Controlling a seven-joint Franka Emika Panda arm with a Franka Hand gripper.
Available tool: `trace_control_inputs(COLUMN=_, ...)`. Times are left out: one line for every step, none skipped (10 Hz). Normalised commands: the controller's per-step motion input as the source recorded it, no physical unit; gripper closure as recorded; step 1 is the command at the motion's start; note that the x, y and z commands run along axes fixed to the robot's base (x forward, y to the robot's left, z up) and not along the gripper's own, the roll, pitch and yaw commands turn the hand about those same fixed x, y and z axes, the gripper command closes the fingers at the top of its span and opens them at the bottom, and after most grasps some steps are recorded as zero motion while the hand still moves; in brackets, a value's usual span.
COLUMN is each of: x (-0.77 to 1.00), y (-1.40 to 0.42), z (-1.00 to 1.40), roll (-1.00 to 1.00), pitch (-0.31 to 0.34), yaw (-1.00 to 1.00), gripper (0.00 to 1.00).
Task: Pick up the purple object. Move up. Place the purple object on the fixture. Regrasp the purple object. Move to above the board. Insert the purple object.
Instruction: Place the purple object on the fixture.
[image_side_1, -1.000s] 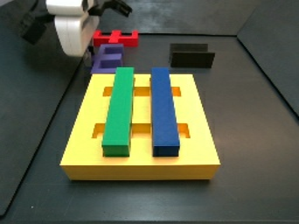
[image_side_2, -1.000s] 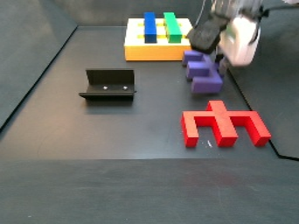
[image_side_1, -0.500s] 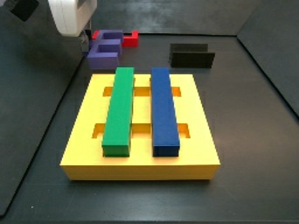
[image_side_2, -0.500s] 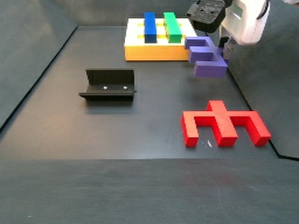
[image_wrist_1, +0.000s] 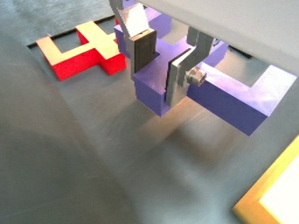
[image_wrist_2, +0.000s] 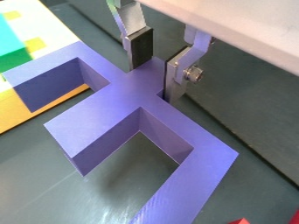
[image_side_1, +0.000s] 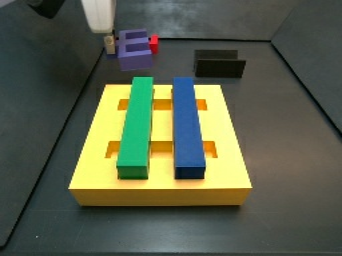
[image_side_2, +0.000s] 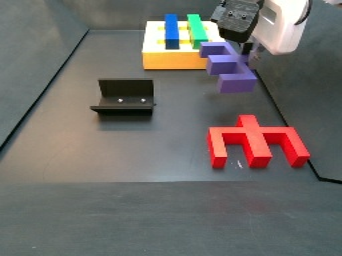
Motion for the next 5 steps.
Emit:
trace_control_inputs(x=0.37, y=-0.05, z=0.06, roll=-0.13, pitch=0.000, yaw=0.62, gripper=1.00)
trace_control_inputs(x=0.33, y=-0.06, z=0.08, roll=-0.11, pitch=0.000, yaw=0.65, gripper=1.00)
trace_control_inputs(x=0.44, y=-0.02, z=0.10, roll=-0.04, pitch=0.014, yaw=0.59, gripper=1.00)
trace_control_inputs(x=0.51, y=0.00, z=0.05, roll=-0.06, pitch=0.034, yaw=0.54, gripper=1.00)
trace_control_inputs(x=0.52, y=0.00, z=0.05, roll=-0.04, pitch=0.037, yaw=0.54, gripper=1.00)
